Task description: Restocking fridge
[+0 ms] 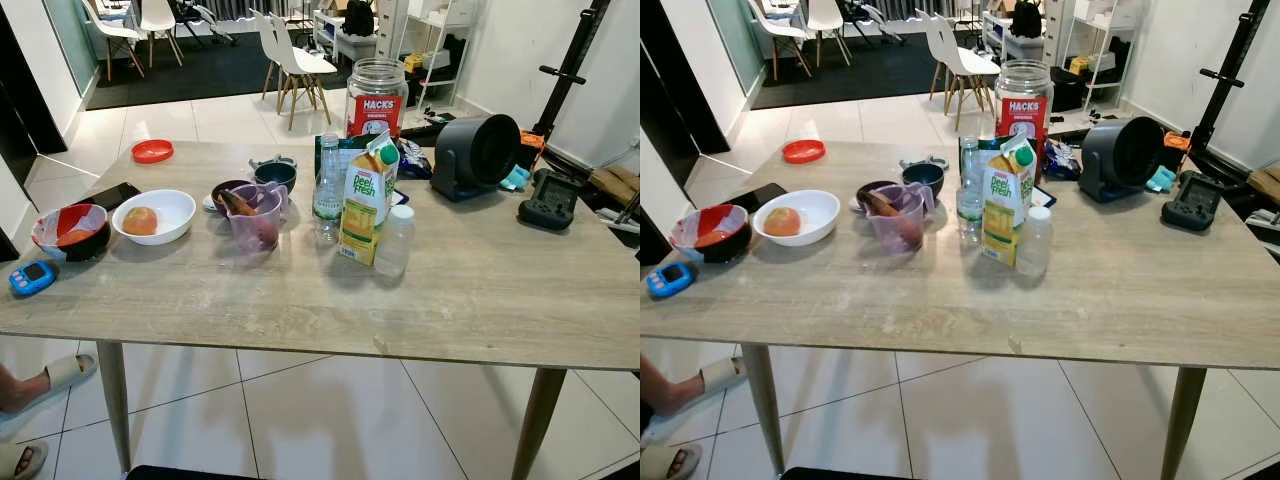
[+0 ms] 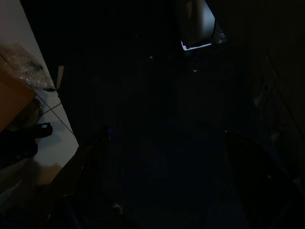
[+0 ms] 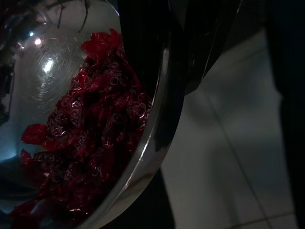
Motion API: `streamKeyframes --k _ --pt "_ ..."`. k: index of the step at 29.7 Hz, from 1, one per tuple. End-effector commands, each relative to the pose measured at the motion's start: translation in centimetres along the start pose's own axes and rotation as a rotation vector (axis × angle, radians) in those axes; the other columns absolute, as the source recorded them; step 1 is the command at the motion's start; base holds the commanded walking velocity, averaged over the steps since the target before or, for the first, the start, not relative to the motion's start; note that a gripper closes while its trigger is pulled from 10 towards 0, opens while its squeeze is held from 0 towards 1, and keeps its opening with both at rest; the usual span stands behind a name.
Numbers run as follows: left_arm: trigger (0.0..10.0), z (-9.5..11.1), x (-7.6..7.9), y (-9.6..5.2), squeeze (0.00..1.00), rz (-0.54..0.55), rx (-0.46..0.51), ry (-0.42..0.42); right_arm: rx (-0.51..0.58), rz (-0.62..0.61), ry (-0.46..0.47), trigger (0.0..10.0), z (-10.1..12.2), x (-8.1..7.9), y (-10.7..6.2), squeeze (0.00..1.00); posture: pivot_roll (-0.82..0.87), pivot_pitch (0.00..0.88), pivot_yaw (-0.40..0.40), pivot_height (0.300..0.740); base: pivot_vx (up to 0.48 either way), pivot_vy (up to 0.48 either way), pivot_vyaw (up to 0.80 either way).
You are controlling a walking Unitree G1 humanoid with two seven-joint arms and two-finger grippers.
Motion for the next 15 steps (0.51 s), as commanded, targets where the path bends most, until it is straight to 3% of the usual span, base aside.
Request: streamKeyframes --k 1,3,4,6,8,11,14,15 --pt "10.0 0.4 0.1 0.0 0.00 -0.003 0.017 0.005 0.021 -0.001 0.051 10.0 -0.2 -0.8 0.3 0.00 0.01 0.000 -0.014 0.740 0.000 0.000 0.00" --pt "10.0 0.3 0.1 0.0 0.00 -0.003 0.014 0.006 0.042 0.041 0.126 10.0 -0.8 -3.2 1.0 0.00 0.01 0.000 -0.014 0.740 0.000 0.000 0.00" --pt "10.0 0.3 0.1 0.0 0.00 -0.003 0.014 0.006 0.042 0.041 0.126 10.0 -0.8 -3.2 1.0 0.00 0.01 0.000 -0.014 0.740 0.000 0.000 0.00" --pt "10.0 0.4 0.1 0.0 0.00 -0.003 0.015 0.009 0.055 0.068 0.154 10.0 -1.4 -5.9 1.6 0.00 0.02 0.000 -0.011 0.740 0.000 0.000 0.00" --pt "10.0 0.5 0.1 0.1 0.00 -0.001 0.018 0.012 0.051 0.109 0.155 10.0 -2.1 -8.5 2.0 0.00 0.02 0.000 -0.011 0.740 0.000 0.000 0.00" --pt "10.0 0.6 0.1 0.1 0.00 -0.001 0.019 0.014 0.043 0.127 0.155 10.0 -2.6 -9.7 2.1 0.00 0.02 0.000 -0.011 0.740 0.000 0.000 0.00" --pt "10.0 0.6 0.1 0.1 0.00 0.001 0.020 0.023 0.036 0.190 0.122 10.0 -3.5 -13.7 2.2 0.00 0.02 0.000 -0.010 0.740 0.000 0.000 0.00" --pt "10.0 0.6 0.1 0.1 0.00 0.001 0.020 0.023 0.036 0.190 0.122 10.0 -3.5 -13.7 2.2 0.00 0.02 0.000 -0.010 0.740 0.000 0.000 0.00"
Point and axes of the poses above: a point about 5 cm out from each wrist's last joint towards the gripper, its own y axis pointing out of the wrist towards the gripper, its own z axis along the axis of the wrist's last joint, x = y × z, the point moved 4 cm from there along y, pointing out of the wrist towards the gripper, and after that the axes turned 10 degrees about y, right-handed, at the moved point
